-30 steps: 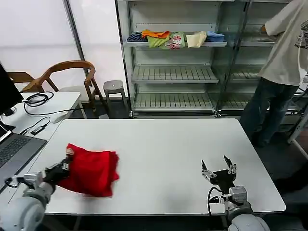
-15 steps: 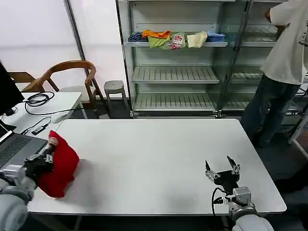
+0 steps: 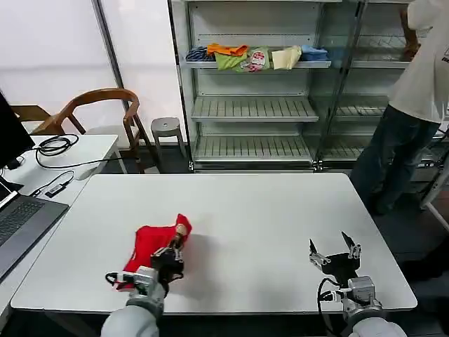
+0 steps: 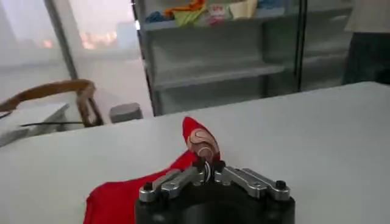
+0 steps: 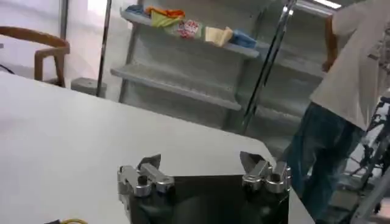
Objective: Fold and organize the clothes.
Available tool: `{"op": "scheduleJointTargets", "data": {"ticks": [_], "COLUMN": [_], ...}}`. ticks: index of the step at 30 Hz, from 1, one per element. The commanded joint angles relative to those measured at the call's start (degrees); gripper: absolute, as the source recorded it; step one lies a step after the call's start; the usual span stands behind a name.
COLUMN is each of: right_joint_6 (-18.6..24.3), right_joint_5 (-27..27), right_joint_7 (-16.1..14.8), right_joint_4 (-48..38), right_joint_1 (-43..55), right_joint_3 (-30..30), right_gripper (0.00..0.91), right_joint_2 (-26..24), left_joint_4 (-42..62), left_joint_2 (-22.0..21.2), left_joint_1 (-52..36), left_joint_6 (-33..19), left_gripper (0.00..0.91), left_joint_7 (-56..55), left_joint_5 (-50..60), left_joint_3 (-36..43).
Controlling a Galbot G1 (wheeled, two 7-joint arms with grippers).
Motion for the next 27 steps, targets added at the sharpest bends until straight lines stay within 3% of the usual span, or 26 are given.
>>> {"op": "scheduleJointTargets", "data": {"ticks": [1,13,14,15,20,27], "right_joint_6": [-0.2,-0.8,-0.9,-0.9,-0.9,-1.0], "right_joint_5": [0.0,0.6,0.6,0.6,0.9,0.9], "right_joint_7": [-0.1,-1.2,-1.2,-1.2,-1.4,-1.8], "right_joint_4": [-0.6,-1.9,-2.0,-2.1,-2.3,-2.1], "right_joint_1": [0.8,4.4,4.6,4.8,5.5,5.9], "right_joint_3": [0.8,1.1,1.0,1.0,1.0,0.8], "right_gripper": [0.907,0.907,0.907,0.907,0.907,0.907], "right_joint_2": [-0.3,-1.6,-1.6,-1.7,-1.7,-1.2], "left_joint_4": [5.0,7.7,8.1,8.2,8.0,8.8], "left_joint_2": [-8.2,-13.9,-14.4,-14.9,-16.4,-17.3], "left_joint_1": [-10.8,-14.1,-14.4,-14.5,-15.2,-16.5], "left_joint_6": [0.5,1.7,1.7,1.7,1.3,-4.7], "left_gripper": [0.02,0.03,0.292,0.907,0.907,0.907], "left_joint_7": [-4.8,-14.8,-15.1,-15.2,-15.1,-10.8], "left_joint_5": [1.4,-12.9,-13.4,-13.6,-19.0,-23.1], "left_joint_3": [11.8,11.2,11.0,10.9,10.5,10.9]}}
